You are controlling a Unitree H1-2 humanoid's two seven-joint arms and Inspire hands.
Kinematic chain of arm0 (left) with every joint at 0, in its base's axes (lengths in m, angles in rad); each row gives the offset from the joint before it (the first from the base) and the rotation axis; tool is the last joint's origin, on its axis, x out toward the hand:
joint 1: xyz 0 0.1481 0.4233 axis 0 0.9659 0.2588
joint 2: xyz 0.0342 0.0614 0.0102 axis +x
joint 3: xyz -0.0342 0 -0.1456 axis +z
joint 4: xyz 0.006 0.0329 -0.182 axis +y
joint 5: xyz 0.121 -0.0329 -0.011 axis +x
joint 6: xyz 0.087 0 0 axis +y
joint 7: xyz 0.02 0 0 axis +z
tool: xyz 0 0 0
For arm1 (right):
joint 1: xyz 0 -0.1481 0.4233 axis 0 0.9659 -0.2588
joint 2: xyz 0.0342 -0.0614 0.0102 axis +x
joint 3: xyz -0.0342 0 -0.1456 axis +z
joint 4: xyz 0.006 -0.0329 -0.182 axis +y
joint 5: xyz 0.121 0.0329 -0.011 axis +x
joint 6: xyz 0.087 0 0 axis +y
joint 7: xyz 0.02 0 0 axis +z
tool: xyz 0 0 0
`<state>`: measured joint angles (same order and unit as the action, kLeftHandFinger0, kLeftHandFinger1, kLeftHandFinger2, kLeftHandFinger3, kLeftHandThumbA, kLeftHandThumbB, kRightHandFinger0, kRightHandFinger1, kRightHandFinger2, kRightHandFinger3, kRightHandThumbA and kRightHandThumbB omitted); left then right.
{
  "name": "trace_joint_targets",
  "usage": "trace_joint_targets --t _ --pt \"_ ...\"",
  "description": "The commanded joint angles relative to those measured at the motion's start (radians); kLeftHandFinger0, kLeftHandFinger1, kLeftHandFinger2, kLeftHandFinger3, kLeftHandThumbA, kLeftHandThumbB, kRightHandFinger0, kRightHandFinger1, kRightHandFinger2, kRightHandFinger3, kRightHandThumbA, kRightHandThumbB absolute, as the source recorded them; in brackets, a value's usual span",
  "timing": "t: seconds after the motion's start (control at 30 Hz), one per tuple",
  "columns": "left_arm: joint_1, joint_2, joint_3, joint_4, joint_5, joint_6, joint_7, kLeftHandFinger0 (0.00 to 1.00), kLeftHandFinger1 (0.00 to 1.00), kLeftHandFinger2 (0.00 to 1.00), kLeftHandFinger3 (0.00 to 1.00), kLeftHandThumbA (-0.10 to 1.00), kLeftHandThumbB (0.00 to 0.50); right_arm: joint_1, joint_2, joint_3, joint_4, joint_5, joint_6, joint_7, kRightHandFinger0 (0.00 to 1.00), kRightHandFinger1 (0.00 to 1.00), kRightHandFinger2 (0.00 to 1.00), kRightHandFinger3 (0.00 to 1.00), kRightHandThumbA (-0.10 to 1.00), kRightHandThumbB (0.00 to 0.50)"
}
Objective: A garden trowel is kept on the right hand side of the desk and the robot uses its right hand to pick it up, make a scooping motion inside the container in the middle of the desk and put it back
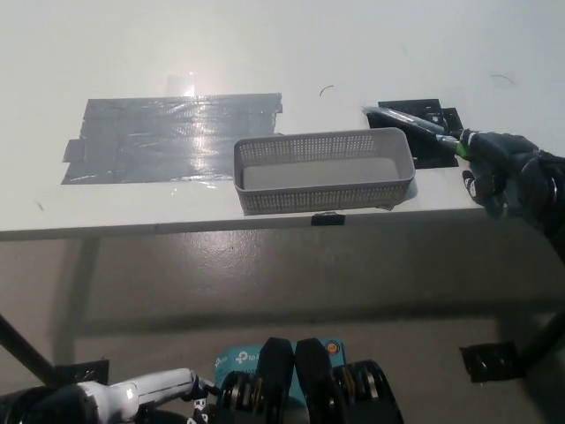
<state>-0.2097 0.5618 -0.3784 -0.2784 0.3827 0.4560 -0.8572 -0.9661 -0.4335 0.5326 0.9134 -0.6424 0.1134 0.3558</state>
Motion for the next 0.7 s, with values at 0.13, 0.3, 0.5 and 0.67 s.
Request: trace_joint_targets --t 0.13,0.3,0.5,0.67 --pt "-0.02 0.008 0.021 -0.039 0.008 0.014 -0.006 1.0 1.0 0.98 1.0 1.0 0.5 -0.017 -0.058 0.003 0.06 0.018 0.102 0.184 1.0 1.0 1.0 1.0 0.35 0.133" --pt "-0.013 0.003 0.024 -0.043 0.012 0.014 -0.002 1.0 1.0 0.95 1.0 1.0 0.5 -0.034 -0.033 0.014 0.118 0.021 0.135 0.245 1.0 1.0 1.0 1.0 0.41 0.183" --pt "0.008 -0.003 0.041 -0.046 0.01 0.014 -0.008 1.0 1.0 0.94 1.0 1.0 0.5 -0.069 0.021 0.099 0.208 -0.024 0.16 0.32 0.47 0.91 1.0 1.0 0.42 0.112" --pt "0.009 0.002 0.043 -0.051 0.01 0.014 -0.013 1.0 1.0 0.93 1.0 1.0 0.5 -0.025 0.035 0.129 0.163 -0.044 0.194 0.27 0.0 0.0 0.33 1.0 -0.08 0.028"
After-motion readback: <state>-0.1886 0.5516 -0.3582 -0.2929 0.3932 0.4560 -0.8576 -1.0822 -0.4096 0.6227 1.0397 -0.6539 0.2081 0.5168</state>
